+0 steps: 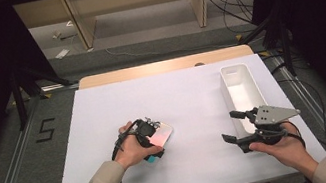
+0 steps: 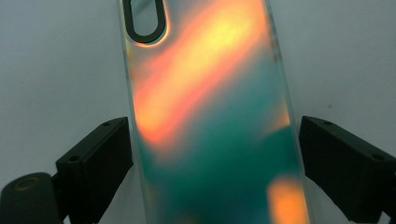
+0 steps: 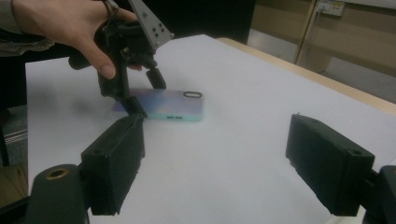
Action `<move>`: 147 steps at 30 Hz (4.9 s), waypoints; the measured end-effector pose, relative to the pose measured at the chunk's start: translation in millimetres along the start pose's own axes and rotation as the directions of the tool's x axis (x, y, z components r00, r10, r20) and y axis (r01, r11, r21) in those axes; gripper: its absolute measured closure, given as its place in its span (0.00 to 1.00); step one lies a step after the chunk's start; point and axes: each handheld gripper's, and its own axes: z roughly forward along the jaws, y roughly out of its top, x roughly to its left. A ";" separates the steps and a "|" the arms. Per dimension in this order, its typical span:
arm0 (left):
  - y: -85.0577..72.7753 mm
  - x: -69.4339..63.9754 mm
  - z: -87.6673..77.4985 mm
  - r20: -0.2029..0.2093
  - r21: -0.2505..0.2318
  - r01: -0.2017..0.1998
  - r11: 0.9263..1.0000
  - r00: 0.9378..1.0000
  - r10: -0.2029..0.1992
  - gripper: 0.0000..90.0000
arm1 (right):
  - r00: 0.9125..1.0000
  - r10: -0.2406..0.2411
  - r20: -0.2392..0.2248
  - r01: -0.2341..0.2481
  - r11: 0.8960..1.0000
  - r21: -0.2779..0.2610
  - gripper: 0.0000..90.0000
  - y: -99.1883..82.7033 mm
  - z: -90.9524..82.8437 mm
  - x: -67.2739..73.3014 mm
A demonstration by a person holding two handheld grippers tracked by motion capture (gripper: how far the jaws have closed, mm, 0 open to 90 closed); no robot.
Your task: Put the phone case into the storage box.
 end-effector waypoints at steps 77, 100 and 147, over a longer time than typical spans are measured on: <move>4.0 -1.5 -10.1 0.029 0.000 0.111 0.994 0.993 -0.111 0.19 | 1.000 0.001 0.014 -0.001 1.000 -0.007 0.20 -0.1 0.3 -1.6; 5.1 -8.6 -30.7 0.042 -0.251 0.084 0.964 0.996 -0.076 0.19 | 0.998 0.038 0.052 -0.037 0.999 -0.022 0.18 5.0 0.5 -2.4; 8.6 -30.2 -45.1 0.020 -0.417 0.028 0.909 1.000 -0.022 0.19 | 0.985 0.141 0.097 -0.136 0.989 -0.060 0.18 35.7 48.8 -2.5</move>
